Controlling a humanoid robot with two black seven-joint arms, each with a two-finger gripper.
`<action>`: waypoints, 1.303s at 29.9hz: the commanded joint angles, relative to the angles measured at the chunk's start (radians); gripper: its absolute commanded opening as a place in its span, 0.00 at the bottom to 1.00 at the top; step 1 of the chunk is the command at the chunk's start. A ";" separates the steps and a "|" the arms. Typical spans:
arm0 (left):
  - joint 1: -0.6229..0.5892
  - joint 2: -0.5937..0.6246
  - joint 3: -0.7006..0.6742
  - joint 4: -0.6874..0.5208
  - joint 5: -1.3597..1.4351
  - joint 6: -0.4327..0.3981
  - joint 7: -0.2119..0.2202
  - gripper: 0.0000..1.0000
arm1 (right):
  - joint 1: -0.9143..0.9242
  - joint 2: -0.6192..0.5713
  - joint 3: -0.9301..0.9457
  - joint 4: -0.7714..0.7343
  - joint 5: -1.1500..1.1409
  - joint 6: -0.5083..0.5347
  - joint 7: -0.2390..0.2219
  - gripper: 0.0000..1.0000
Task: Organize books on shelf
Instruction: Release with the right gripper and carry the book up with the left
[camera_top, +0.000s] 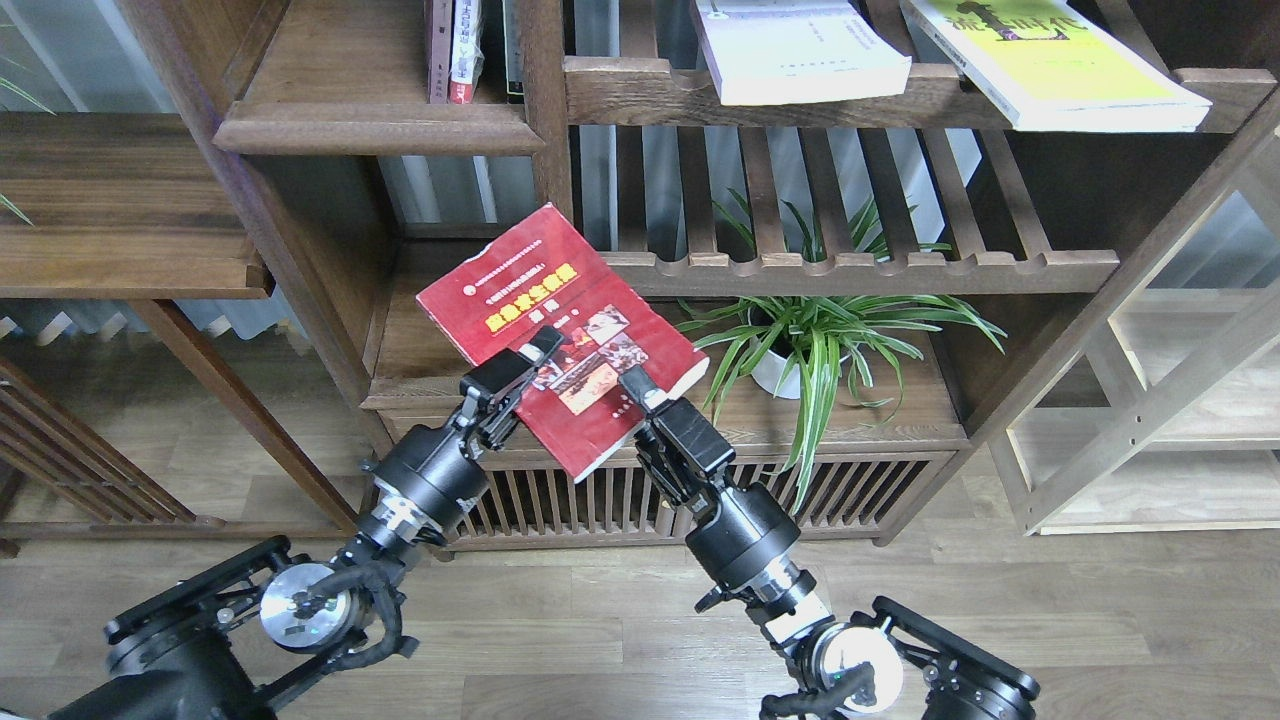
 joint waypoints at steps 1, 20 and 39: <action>-0.001 0.054 -0.001 -0.004 0.023 0.000 0.005 0.01 | 0.002 -0.005 0.045 -0.002 0.000 0.000 0.000 0.78; 0.002 0.373 -0.121 -0.136 0.400 0.000 -0.003 0.02 | 0.031 -0.053 0.208 -0.048 -0.009 0.000 0.000 0.84; 0.010 0.596 -0.605 -0.236 0.621 0.000 0.320 0.01 | 0.041 -0.203 0.209 -0.082 -0.011 0.000 -0.004 0.85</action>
